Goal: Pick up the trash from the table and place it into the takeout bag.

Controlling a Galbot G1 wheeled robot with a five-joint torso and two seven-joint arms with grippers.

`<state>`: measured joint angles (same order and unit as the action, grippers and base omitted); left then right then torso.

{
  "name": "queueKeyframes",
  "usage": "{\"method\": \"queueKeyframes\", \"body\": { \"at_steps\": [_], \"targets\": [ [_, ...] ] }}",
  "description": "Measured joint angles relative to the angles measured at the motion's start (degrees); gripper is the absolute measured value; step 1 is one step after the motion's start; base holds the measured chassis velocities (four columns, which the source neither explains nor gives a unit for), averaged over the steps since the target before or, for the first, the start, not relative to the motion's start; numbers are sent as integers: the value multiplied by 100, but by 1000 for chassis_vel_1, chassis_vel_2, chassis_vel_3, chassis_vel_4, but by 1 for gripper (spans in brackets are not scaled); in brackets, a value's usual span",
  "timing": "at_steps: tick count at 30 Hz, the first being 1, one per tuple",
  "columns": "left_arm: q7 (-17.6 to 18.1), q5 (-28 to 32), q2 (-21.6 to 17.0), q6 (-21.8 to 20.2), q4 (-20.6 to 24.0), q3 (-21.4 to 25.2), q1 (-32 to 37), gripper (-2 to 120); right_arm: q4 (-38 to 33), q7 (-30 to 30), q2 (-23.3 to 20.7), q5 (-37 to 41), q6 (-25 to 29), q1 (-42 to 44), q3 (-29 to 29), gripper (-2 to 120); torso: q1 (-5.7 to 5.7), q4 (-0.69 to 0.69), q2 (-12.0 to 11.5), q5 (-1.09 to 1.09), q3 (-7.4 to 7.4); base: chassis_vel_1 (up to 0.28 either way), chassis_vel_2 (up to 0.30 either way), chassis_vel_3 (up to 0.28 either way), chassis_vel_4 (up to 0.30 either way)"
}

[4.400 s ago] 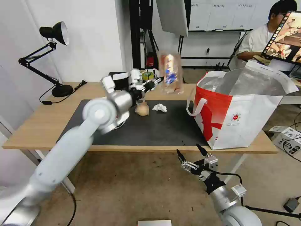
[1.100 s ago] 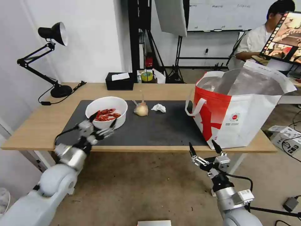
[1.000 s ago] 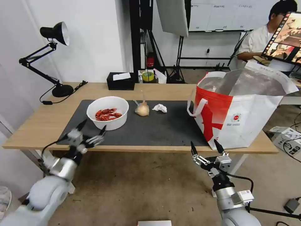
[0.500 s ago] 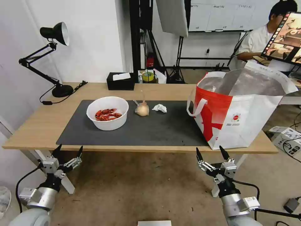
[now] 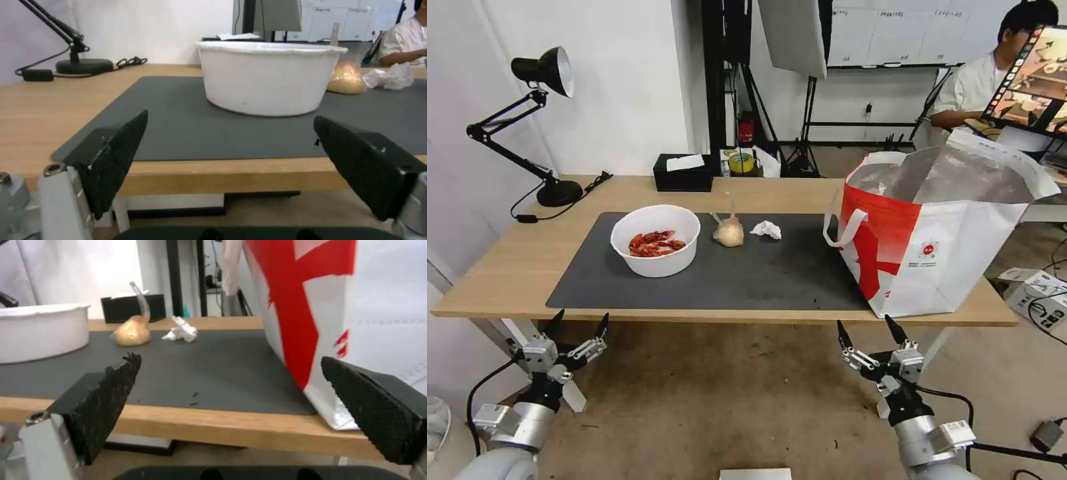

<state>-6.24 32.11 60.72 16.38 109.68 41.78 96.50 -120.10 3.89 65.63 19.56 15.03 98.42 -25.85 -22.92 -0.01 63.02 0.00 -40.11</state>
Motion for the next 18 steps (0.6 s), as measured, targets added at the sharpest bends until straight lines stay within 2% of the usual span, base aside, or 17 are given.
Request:
{"method": "queueKeyframes", "body": {
  "at_steps": [6,13,18],
  "targets": [
    [-8,-25,28,0,13,-1,59,100,-31,43,-440,185,-281,-502,507,100,0,0,0,0,0,0,0,0,0],
    [-13,-62,93,-8,102,39,109,100,-77,243,-1293,632,-866,-1923,1316,100,-1,2,0,0,-1,0,0,0,0],
    [-14,-93,131,-34,126,54,109,100,94,350,-1652,909,-1120,-2742,1812,100,0,1,0,0,0,0,0,0,0]
  ]
}}
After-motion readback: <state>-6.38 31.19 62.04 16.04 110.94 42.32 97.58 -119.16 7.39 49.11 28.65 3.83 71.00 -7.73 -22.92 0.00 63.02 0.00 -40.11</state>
